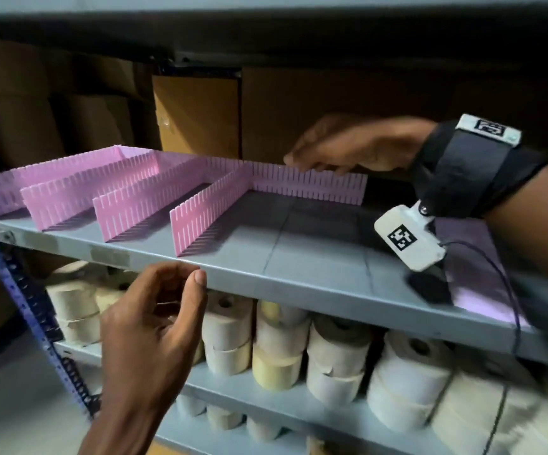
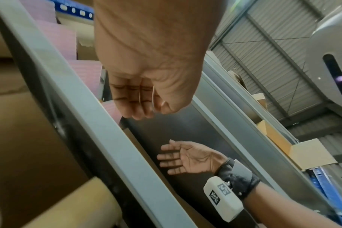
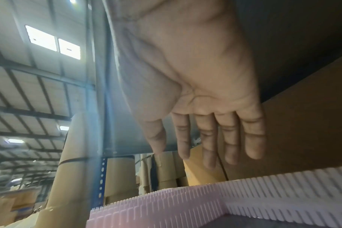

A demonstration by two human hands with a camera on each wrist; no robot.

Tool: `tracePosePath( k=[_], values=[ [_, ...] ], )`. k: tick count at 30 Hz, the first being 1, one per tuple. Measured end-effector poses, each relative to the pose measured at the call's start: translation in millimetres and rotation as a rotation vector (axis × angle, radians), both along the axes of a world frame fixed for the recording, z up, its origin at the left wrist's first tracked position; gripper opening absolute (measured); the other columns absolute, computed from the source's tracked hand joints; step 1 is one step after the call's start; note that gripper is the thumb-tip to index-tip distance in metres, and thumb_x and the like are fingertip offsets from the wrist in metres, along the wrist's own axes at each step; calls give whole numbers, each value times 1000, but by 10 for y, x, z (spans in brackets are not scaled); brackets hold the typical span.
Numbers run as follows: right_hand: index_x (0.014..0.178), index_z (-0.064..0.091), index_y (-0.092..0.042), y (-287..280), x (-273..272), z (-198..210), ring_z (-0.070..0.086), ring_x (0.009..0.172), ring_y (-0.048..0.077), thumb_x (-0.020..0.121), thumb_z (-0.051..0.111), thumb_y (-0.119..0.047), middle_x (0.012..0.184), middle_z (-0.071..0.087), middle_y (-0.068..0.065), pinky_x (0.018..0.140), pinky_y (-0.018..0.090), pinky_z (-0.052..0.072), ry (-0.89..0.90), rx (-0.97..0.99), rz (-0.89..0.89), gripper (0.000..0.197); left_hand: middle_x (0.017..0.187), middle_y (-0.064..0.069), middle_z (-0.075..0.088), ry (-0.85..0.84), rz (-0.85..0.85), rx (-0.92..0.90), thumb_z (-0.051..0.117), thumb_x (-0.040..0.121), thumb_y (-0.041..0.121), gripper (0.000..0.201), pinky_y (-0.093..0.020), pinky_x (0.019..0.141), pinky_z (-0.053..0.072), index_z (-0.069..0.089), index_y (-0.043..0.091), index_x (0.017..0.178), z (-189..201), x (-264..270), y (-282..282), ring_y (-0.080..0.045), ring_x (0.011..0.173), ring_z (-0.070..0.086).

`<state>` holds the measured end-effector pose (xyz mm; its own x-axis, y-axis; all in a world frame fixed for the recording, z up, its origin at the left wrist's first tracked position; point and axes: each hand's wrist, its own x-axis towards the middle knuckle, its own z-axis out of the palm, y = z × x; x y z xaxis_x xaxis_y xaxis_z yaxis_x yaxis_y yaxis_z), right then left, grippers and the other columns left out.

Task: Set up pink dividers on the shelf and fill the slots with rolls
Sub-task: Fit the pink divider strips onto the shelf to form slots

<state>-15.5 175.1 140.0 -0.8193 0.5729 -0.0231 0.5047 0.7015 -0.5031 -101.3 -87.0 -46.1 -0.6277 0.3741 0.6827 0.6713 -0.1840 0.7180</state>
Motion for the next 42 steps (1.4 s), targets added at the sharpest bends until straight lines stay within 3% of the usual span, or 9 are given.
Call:
tracePosePath(
  k=[5, 12, 17, 19, 25, 28, 30, 34, 42],
  values=[
    [110, 70, -27, -117, 842, 3, 66, 106, 14, 86, 67, -54, 106, 74, -9, 93, 41, 51, 70, -36, -236, 36, 81, 15, 72, -26, -180, 6, 65, 90, 38, 11, -28, 56, 53, 69, 28, 88, -121, 450, 232, -9, 66, 68],
    [87, 77, -24, -153, 1988, -263, 69, 79, 7, 85, 71, -48, 85, 77, -9, 63, 28, 52, 277, 39, -488, 24, 81, 16, 70, 116, -356, -12, 62, 92, 39, 15, -17, 54, 48, 70, 27, 86, -49, 977, 531, -3, 70, 67],
    [83, 77, -20, -21, 2481, -761, 70, 78, 24, 90, 68, -39, 78, 75, 1, 76, 47, 58, 269, 146, -537, 23, 87, 17, 69, 271, -481, -173, 63, 93, 44, 18, -29, 67, 56, 70, 27, 91, 81, 1297, 834, -2, 82, 67],
    [87, 77, -15, 65, 2573, -956, 69, 73, 18, 92, 66, -36, 78, 75, 1, 78, 47, 57, 238, 198, -497, 24, 93, 16, 69, 354, -498, -269, 61, 94, 49, 24, -34, 75, 56, 71, 28, 97, 139, 1387, 997, -6, 90, 65],
    [113, 75, -20, 293, 2673, -1291, 62, 92, -2, 97, 60, -27, 114, 73, -9, 79, 17, 45, 222, 269, -416, 23, 123, 8, 69, 622, -444, -488, 56, 99, 53, 40, -34, 93, 48, 67, 24, 124, 301, 1617, 1584, -16, 114, 61],
    [116, 73, -22, 369, 2715, -1383, 58, 99, -1, 98, 58, -21, 118, 71, -10, 87, 17, 42, 258, 262, -437, 24, 102, 8, 65, 727, -442, -551, 51, 100, 60, 38, -34, 77, 45, 63, 24, 101, 310, 1668, 1721, -20, 100, 62],
    [114, 74, -24, 407, 2748, -1435, 59, 91, -5, 97, 58, -21, 111, 72, -12, 80, 11, 42, 316, 253, -452, 23, 98, 11, 63, 734, -470, -525, 53, 97, 62, 38, -33, 72, 43, 63, 25, 97, 277, 1650, 1745, -18, 95, 61],
    [103, 75, -30, 405, 2785, -1498, 60, 79, -14, 94, 63, -31, 86, 68, -26, 59, 5, 40, 405, 252, -484, 15, 121, 16, 66, 714, -500, -478, 56, 95, 63, 45, -33, 84, 52, 70, 32, 124, 213, 1596, 1718, -10, 108, 61],
    [95, 73, -33, 330, 2815, -1478, 63, 77, -2, 90, 67, -40, 84, 69, -21, 70, 24, 53, 537, 275, -593, 10, 88, 9, 77, 549, -424, -13, 54, 102, 34, 26, -32, 61, 56, 72, 20, 115, 206, 1620, 1703, -7, 72, 73]
  ],
)
